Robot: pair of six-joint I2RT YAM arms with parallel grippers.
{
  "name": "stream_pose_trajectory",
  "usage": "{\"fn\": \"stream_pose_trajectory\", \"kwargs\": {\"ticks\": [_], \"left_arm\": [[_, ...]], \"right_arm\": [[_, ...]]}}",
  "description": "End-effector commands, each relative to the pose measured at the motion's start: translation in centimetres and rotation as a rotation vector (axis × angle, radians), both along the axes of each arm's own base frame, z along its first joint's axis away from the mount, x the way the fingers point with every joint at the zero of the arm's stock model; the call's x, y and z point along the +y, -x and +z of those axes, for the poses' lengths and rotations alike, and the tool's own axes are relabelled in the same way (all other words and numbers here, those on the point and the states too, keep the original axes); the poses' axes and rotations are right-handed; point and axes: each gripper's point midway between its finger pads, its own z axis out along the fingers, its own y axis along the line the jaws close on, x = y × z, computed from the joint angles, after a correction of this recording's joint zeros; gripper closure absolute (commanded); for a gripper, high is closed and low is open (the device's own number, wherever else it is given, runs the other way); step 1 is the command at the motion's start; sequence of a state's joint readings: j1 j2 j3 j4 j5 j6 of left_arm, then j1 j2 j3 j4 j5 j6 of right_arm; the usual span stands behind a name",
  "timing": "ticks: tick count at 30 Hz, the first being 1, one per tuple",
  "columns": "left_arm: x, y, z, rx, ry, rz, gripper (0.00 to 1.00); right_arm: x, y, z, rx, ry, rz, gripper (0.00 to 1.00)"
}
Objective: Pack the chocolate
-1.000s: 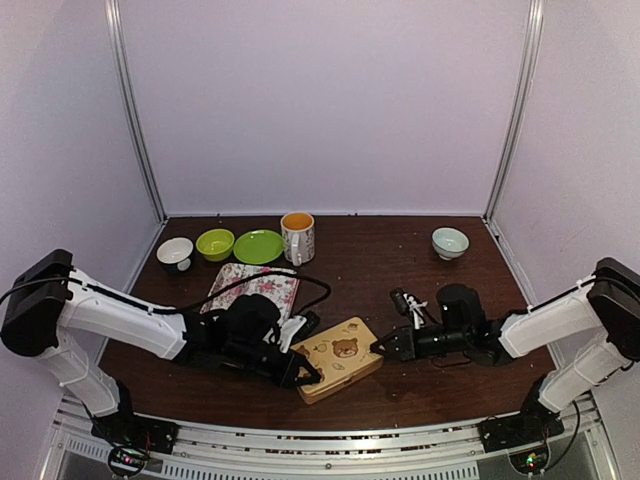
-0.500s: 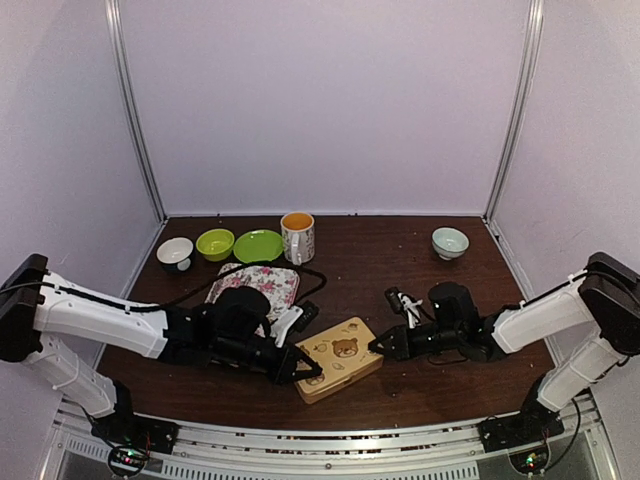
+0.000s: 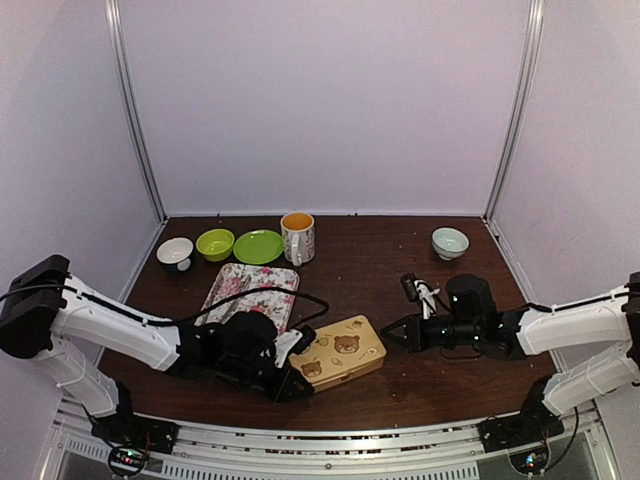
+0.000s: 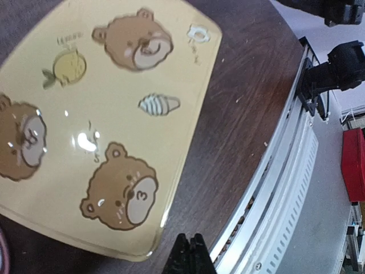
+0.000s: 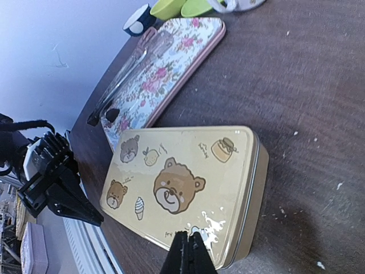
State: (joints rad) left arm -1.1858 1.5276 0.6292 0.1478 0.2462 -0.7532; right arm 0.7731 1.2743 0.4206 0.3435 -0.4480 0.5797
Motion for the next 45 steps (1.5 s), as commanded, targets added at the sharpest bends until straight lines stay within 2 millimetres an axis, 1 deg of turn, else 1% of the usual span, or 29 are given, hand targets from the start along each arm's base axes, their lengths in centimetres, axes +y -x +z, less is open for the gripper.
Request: {"fn": "stream_pose_trajectory", "kwargs": {"ticks": [1, 3, 6, 9, 12, 13, 15, 16, 17, 18, 19, 20, 21, 22, 23, 24, 25, 26, 28, 29, 31, 32, 35, 38, 40, 43, 44, 45], "left_arm": [[0.0, -2.5, 5.4, -0.17, 0.026, 0.061, 1.0], [1.1, -3.4, 6.4, -0.224, -0.003, 0.1, 0.99], [2.9, -4.8, 8.4, -0.317, -0.029, 0.172, 0.93], [5.5, -6.4, 10.6, -0.419, -0.054, 0.273, 0.85], [7.9, -7.5, 13.0, -0.51, -0.056, 0.353, 0.67], [8.6, -7.7, 14.0, -0.536, -0.043, 0.372, 0.62], [9.8, -8.2, 15.4, -0.584, -0.042, 0.4, 0.51], [10.3, -8.4, 16.0, -0.603, -0.043, 0.413, 0.43], [10.9, -8.6, 16.5, -0.621, -0.048, 0.426, 0.3], [11.3, -8.8, 17.0, -0.636, -0.054, 0.438, 0.09], [11.8, -9.1, 17.6, -0.654, -0.061, 0.453, 0.03], [12.2, -9.4, 18.0, -0.669, -0.075, 0.471, 0.03], [12.6, -9.7, 18.4, -0.682, -0.085, 0.484, 0.02], [12.8, -10.0, 18.7, -0.695, -0.096, 0.492, 0.02], [12.9, -10.1, 19.0, -0.708, -0.102, 0.494, 0.02], [13.0, -10.3, 19.2, -0.721, -0.108, 0.493, 0.02], [13.1, -10.5, 19.2, -0.733, -0.117, 0.497, 0.03], [13.3, -10.7, 19.3, -0.744, -0.127, 0.502, 0.02], [14.9, -12.1, 18.7, -0.74, -0.176, 0.557, 0.02], [16.0, -12.9, 18.1, -0.713, -0.201, 0.591, 0.02], [18.0, -14.5, 17.6, -0.662, -0.199, 0.66, 0.02], [18.9, -15.1, 17.6, -0.653, -0.186, 0.69, 0.02], [21.1, -16.6, 17.6, -0.661, -0.176, 0.75, 0.02], [24.9, -18.3, 16.6, -0.612, -0.242, 0.863, 0.02], [28.2, -19.6, 15.6, -0.546, -0.261, 0.953, 0.02], [31.2, -20.9, 14.5, -0.499, -0.246, 1.021, 0.02], [32.1, -21.3, 14.4, -0.497, -0.253, 1.043, 0.02], [33.1, -21.6, 14.2, -0.5, -0.273, 1.068, 0.02]], "right_arm": [[-2.1, -1.4, 2.3, -0.12, 0.044, -0.107, 1.0], [-3.0, -1.7, 3.7, -0.18, 0.055, -0.14, 1.0], [-5.1, -2.4, 5.8, -0.268, 0.084, -0.225, 1.0], [-7.3, -2.8, 7.4, -0.345, 0.136, -0.301, 1.0], [-9.3, -2.9, 9.2, -0.422, 0.183, -0.358, 1.0], [-9.8, -2.9, 9.7, -0.444, 0.195, -0.372, 1.0], [-10.8, -2.9, 10.8, -0.485, 0.211, -0.4, 0.99], [-11.1, -2.9, 11.4, -0.503, 0.217, -0.412, 0.99], [-11.5, -2.9, 12.0, -0.519, 0.218, -0.423, 0.99], [-11.8, -2.8, 12.5, -0.536, 0.222, -0.429, 0.99], [-12.0, -2.7, 13.0, -0.55, 0.224, -0.434, 0.99], [-12.2, -2.7, 13.5, -0.563, 0.226, -0.439, 0.98], [-12.4, -2.7, 13.8, -0.575, 0.232, -0.442, 0.95], [-12.6, -2.6, 14.2, -0.589, 0.234, -0.445, 0.88], [-12.7, -2.5, 14.5, -0.601, 0.24, -0.445, 0.78], [-12.8, -2.5, 14.9, -0.615, 0.241, -0.444, 0.64], [-12.9, -2.4, 15.2, -0.625, 0.247, -0.444, 0.49], [-13.2, -2.5, 15.5, -0.633, 0.253, -0.457, 0.31], [-14.0, -2.7, 15.7, -0.641, 0.268, -0.503, 0.13], [-14.6, -3.0, 15.8, -0.648, 0.283, -0.533, 0.07], [-15.9, -3.6, 15.9, -0.661, 0.331, -0.608, 0.03], [-16.7, -3.9, 16.0, -0.663, 0.358, -0.65, 0.01], [-18.4, -4.8, 16.4, -0.667, 0.409, -0.741, 0.0], [-20.1, -5.7, 16.6, -0.682, 0.437, -0.826, 0.01], [-21.5, -6.2, 16.5, -0.7, 0.445, -0.9, 0.02], [-23.4, -6.8, 15.8, -0.74, 0.437, -0.998, 0.04], [-23.8, -6.9, 15.4, -0.766, 0.433, -1.019, 0.05], [-23.8, -7.1, 14.8, -0.802, 0.466, -0.997, 0.07]]}}
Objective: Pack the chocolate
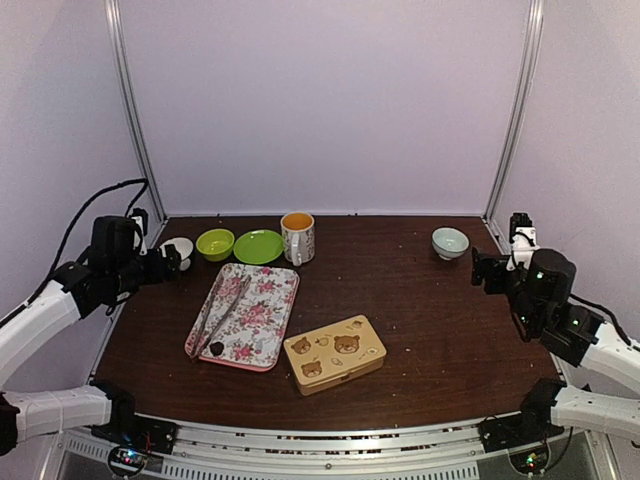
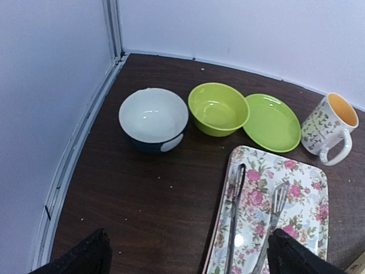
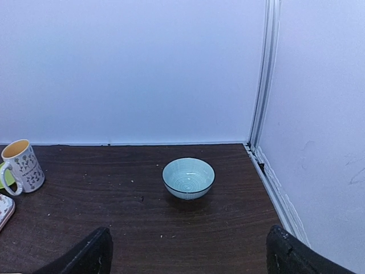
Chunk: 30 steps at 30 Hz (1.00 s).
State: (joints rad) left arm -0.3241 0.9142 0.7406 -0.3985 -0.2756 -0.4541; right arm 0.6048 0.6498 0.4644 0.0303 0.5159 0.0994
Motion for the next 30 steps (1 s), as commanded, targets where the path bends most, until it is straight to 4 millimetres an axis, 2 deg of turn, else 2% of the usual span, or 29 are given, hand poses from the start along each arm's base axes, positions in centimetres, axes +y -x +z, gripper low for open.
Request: {"fn": "stream_pose_trajectory", "kwargs": {"ticks": [1, 4, 9, 13, 18, 22, 24, 26, 30], "left_arm": [[2.4, -1.4, -0.9, 0.003, 0.018, 0.03, 0.02], [4.5, -2.1, -0.6, -0.055, -0.023, 0.103, 0.02], [5.7, -2.7, 0.8, -0.218, -0.119, 0.122, 0.02], [6.7, -3.1, 1.4, -0.271, -0.213, 0.15, 0.02], [8.5, -3.3, 0.8, -0.307, -0.272, 0.254, 0.02], [9.3, -3.6, -0.1, -0.346, -0.34, 0.286, 0.02], [9.5, -4.1, -0.3, -0.348, -0.36, 0.284, 0.02], [9.6, -4.6, -0.6, -0.336, -0.378, 0.284, 0.02], [10.2, -5.1, -1.4, -0.339, -0.391, 0.306, 0.02]], "right_arm": [[-2.0, -0.6, -0.7, -0.137, 0.063, -0.074, 0.1], [-3.3, -0.6, -1.4, -0.221, 0.09, -0.11, 0.12], [-5.2, -2.4, -3.4, -0.192, 0.074, -0.136, 0.12], [-6.1, -3.3, -4.0, -0.193, 0.07, -0.161, 0.11], [-6.4, -5.3, -6.1, -0.157, 0.072, -0.132, 0.1], [-8.7, -5.7, -6.1, -0.197, 0.03, -0.226, 0.07], [-8.8, -6.1, -7.0, -0.187, 0.021, -0.207, 0.07], [-8.6, -6.1, -6.9, -0.229, 0.02, -0.193, 0.06], [-8.3, -7.2, -7.6, -0.158, 0.03, -0.177, 0.02]]}}
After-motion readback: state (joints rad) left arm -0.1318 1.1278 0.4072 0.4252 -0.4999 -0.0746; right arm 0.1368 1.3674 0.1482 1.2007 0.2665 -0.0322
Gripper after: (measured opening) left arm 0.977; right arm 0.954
